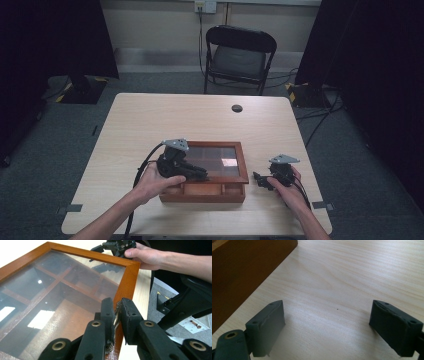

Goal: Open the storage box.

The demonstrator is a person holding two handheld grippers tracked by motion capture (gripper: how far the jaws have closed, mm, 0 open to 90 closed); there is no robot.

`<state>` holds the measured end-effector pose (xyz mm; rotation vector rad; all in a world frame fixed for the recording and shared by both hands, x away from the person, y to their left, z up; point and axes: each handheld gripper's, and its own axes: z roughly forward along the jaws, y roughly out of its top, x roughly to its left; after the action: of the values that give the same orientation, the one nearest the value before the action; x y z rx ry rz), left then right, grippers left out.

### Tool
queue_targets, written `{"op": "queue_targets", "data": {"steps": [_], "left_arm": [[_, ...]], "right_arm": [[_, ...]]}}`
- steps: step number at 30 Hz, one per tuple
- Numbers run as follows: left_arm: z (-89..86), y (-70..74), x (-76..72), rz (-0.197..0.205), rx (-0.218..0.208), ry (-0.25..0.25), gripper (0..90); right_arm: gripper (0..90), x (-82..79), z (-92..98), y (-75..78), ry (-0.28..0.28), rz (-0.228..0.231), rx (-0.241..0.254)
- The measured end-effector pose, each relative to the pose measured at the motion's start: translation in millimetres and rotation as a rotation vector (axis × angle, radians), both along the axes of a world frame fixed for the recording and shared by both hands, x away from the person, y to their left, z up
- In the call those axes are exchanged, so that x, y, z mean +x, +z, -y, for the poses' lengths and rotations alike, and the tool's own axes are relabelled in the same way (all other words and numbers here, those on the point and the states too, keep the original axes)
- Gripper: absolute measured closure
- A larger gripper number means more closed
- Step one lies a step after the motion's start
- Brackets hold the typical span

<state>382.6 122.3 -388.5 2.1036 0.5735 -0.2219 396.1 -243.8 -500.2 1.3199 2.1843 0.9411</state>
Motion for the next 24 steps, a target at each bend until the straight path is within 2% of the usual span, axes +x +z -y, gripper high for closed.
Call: {"op": "queue_targets", "data": {"steps": [24], "left_arm": [[2.9, 7.0, 1.5, 0.017, 0.021, -0.008, 80.8]], "right_arm": [[12.0, 0.0, 0.0, 0.0, 0.000, 0.000, 0.001]]}}
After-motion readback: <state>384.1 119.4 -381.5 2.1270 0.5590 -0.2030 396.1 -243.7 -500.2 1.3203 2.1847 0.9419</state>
